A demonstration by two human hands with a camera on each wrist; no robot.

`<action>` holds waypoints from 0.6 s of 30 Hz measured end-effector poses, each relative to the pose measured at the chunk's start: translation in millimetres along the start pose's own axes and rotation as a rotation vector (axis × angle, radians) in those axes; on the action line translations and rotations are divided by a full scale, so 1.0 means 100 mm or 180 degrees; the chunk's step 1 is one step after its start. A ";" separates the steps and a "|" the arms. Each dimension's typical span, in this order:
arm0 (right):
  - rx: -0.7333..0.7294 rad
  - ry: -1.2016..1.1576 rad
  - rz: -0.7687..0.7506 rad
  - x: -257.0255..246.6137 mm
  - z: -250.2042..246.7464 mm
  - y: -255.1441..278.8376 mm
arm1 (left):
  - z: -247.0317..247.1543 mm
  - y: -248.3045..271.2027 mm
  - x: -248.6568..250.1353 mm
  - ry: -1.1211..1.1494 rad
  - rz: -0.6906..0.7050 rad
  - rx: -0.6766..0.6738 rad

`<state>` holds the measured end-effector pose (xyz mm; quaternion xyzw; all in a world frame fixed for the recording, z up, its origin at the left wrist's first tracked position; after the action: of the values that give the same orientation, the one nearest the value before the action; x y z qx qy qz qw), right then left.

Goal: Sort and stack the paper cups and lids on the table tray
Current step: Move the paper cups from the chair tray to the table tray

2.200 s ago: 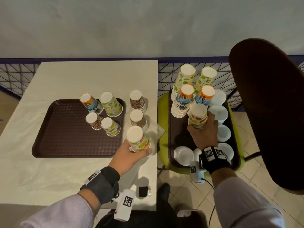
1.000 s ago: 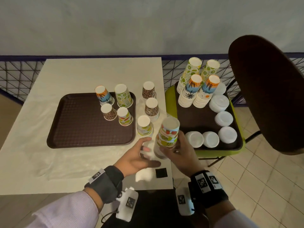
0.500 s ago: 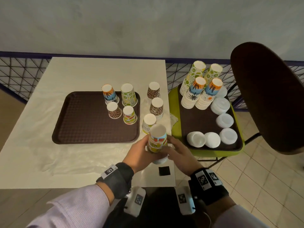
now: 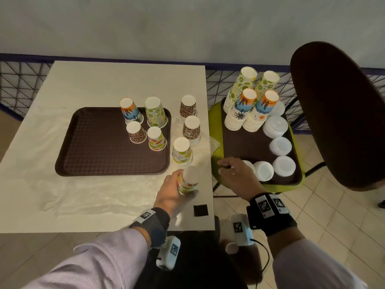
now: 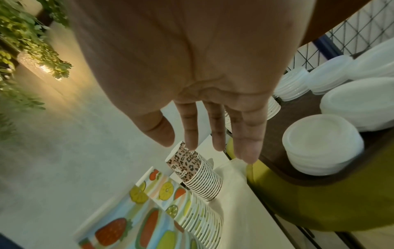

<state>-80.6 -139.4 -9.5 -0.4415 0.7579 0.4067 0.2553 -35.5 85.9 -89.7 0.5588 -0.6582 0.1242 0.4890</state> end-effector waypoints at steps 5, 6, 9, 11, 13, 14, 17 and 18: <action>-0.0019 0.0040 -0.0053 0.05 -0.12 -0.08 | 0.09 -0.03 -0.07 0.0117 -0.0155 0.0204; -0.0027 0.0058 -0.0084 0.05 -0.16 -0.10 | 0.10 -0.03 -0.07 0.0119 -0.0212 0.0248; 0.0065 0.0223 -0.0235 0.04 -0.37 -0.23 | 0.08 0.04 -0.05 0.0156 -0.0497 0.0353; 0.0260 0.0328 -0.0347 0.01 -0.58 -0.37 | 0.02 0.13 -0.05 -0.0011 -0.0803 0.0394; 0.0501 0.0428 -0.0483 -0.05 -0.81 -0.53 | -0.06 0.24 -0.08 -0.0468 -0.1065 0.0124; 0.0667 0.0484 -0.0582 -0.08 -0.92 -0.62 | -0.09 0.29 -0.10 -0.0767 -0.1165 -0.0152; 0.1253 0.0755 -0.1099 -0.20 -1.16 -0.87 | -0.13 0.42 -0.15 -0.1232 -0.1119 -0.0894; 0.1372 0.0889 -0.1157 -0.22 -1.22 -0.99 | -0.12 0.45 -0.10 -0.1258 -0.0979 -0.1041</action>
<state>13.1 -259.3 34.1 -0.5570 0.7631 0.1199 0.3049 -69.1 115.7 -74.8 0.5791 -0.6595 -0.1701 0.4479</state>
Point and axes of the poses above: each hand's wrist, its own y-axis away from the middle knuckle, its own z-axis out of the palm, x = y × z, the point moved 5 cm from there along -y, towards the middle knuckle, and after that the axes turned 1 degree about -x, right-handed, at the moved point
